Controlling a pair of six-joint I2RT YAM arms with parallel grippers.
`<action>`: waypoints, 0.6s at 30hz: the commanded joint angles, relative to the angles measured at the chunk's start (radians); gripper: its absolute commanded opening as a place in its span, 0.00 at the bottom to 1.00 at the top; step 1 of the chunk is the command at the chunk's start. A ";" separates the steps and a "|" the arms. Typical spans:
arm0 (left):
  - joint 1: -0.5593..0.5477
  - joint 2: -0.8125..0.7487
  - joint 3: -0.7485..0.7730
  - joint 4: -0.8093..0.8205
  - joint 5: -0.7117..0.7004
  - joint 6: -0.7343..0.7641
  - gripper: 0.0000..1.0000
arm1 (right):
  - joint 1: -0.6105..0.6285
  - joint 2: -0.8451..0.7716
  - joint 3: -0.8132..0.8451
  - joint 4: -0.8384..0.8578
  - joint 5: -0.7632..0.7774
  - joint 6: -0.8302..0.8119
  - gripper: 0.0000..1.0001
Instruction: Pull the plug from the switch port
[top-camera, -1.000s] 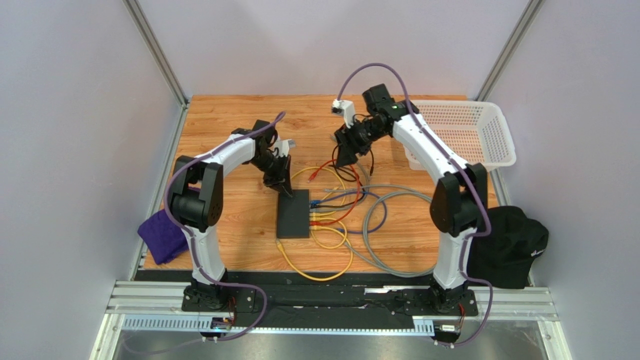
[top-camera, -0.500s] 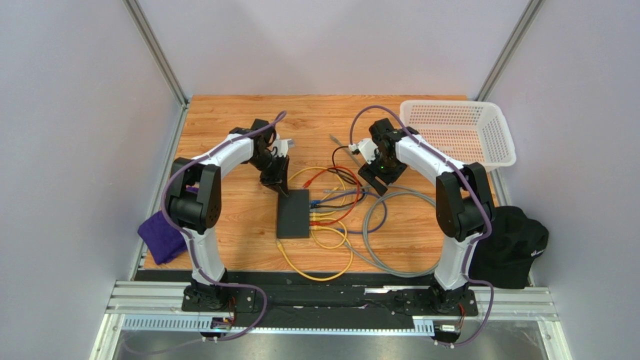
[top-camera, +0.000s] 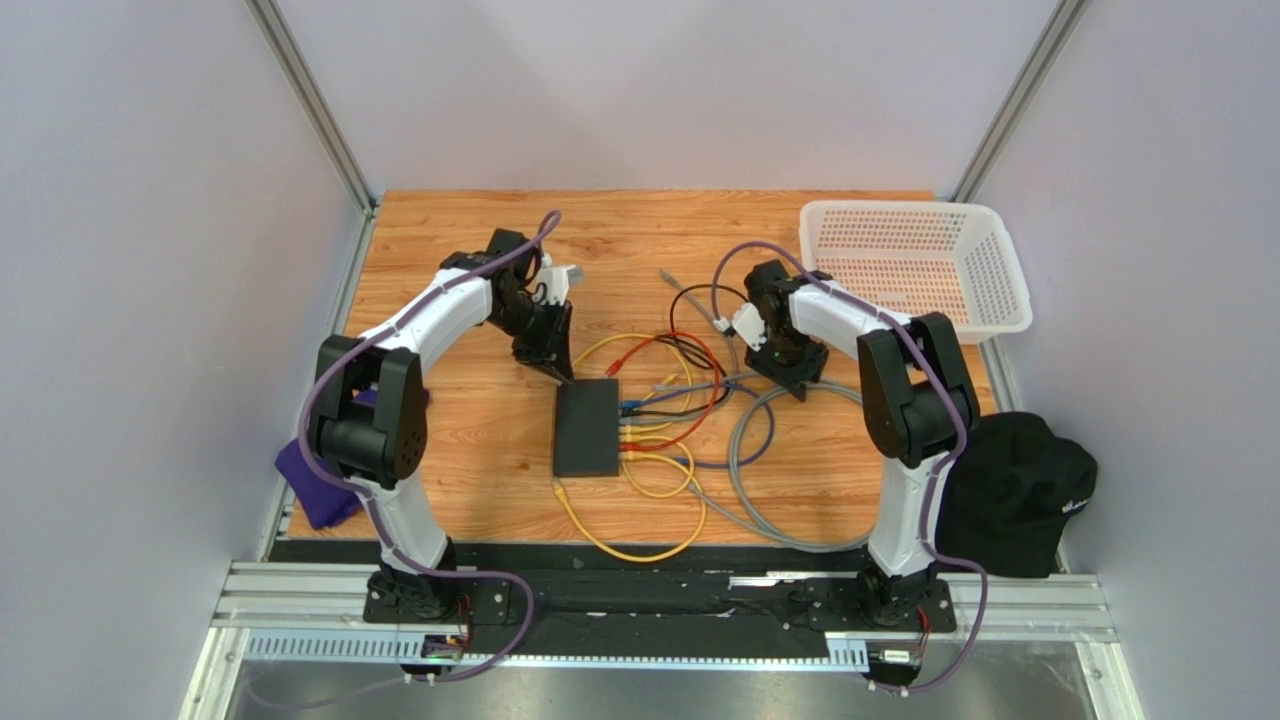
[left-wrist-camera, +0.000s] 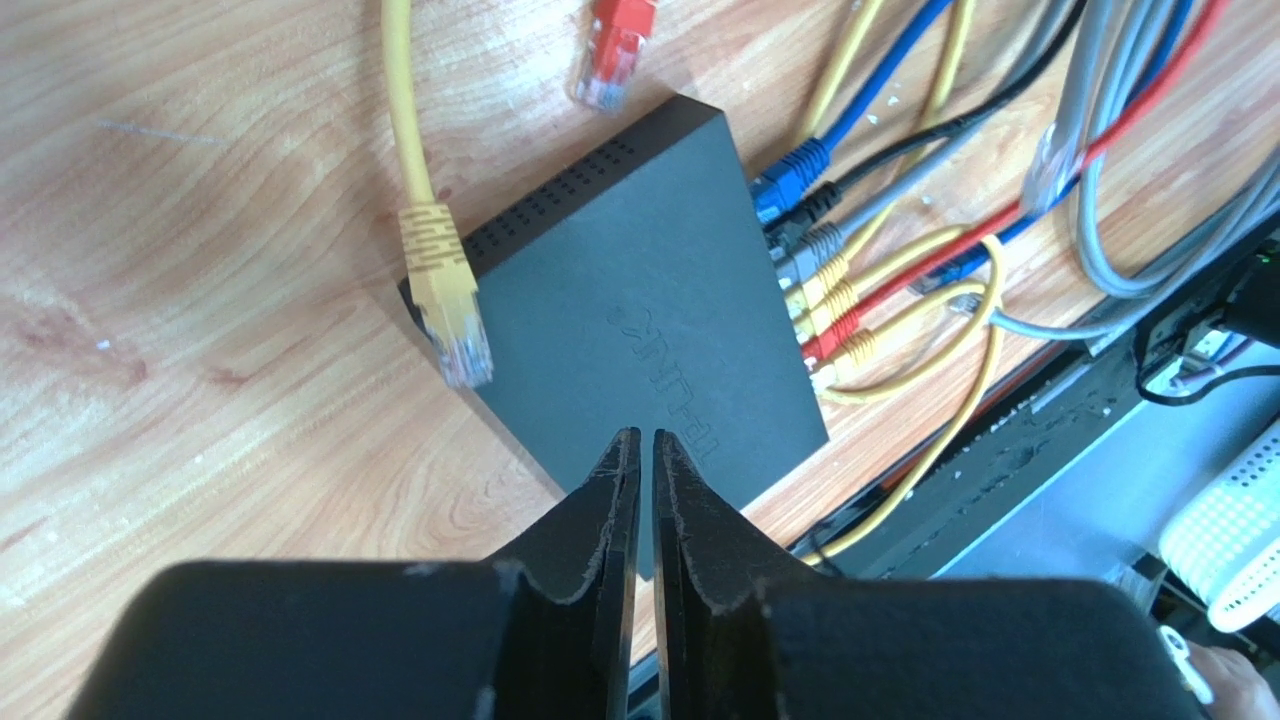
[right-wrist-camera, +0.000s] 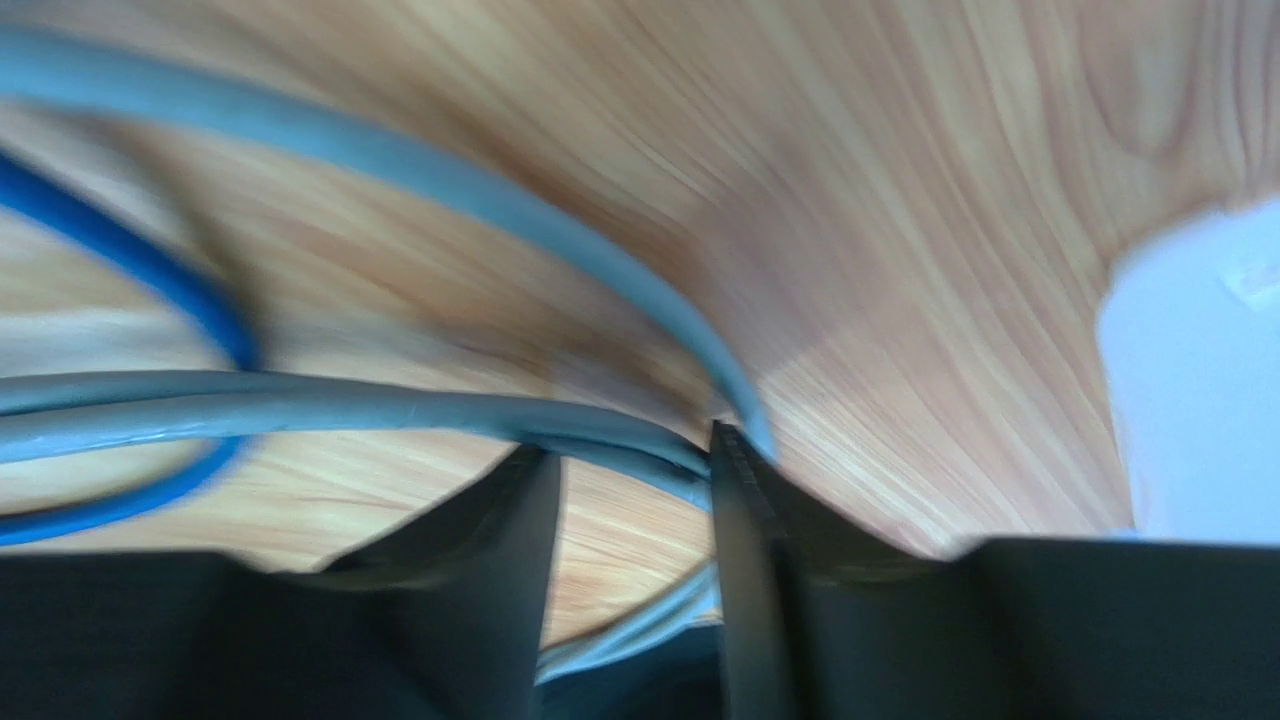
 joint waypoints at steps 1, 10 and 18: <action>0.018 -0.094 -0.041 0.018 0.041 -0.002 0.15 | -0.083 0.007 -0.097 0.094 0.183 -0.028 0.31; 0.023 -0.099 -0.037 0.023 -0.007 0.013 0.15 | -0.198 -0.101 -0.053 0.055 0.200 0.063 0.02; 0.023 -0.050 -0.020 0.004 -0.008 0.021 0.16 | -0.143 -0.159 0.228 -0.132 -0.271 0.153 0.53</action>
